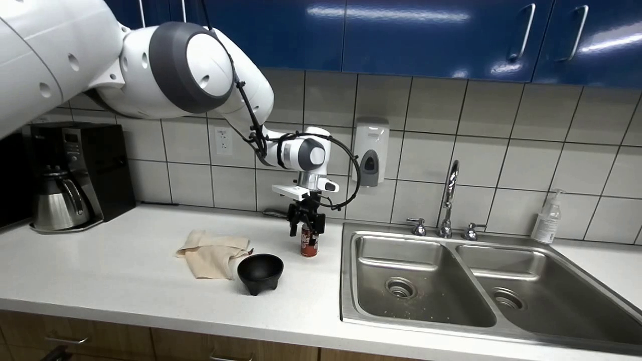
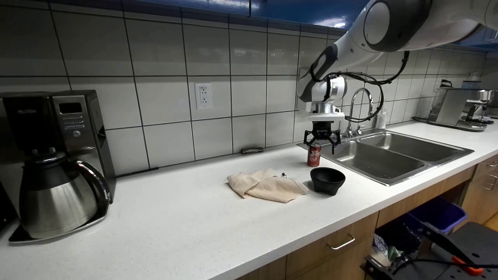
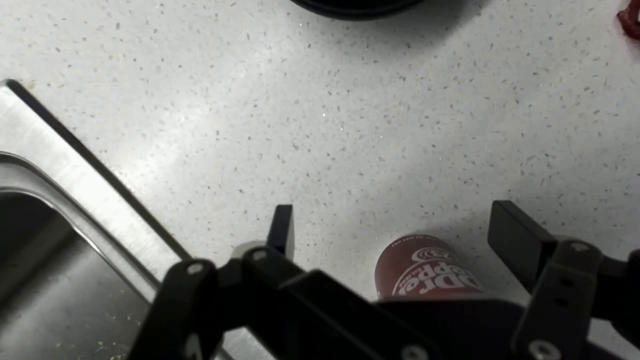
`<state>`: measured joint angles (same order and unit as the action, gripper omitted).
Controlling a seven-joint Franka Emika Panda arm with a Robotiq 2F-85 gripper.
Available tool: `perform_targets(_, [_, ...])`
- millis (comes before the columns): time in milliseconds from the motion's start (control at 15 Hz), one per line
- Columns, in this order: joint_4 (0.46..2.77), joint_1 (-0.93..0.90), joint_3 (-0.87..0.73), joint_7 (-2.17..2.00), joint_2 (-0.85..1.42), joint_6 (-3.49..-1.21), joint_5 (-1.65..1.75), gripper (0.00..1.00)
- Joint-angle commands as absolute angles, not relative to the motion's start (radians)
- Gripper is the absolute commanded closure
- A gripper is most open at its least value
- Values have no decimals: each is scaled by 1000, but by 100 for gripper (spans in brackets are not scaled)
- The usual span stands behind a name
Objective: Put the can in the bowl
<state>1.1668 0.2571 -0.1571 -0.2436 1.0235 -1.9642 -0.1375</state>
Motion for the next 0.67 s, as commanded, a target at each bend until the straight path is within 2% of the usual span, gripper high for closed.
perform_targets(0, [1002,283,-147,-282,1107,-1868,-154,0])
perform_targets(600, [816,305,-133,-353,1227,-1804,-171,0])
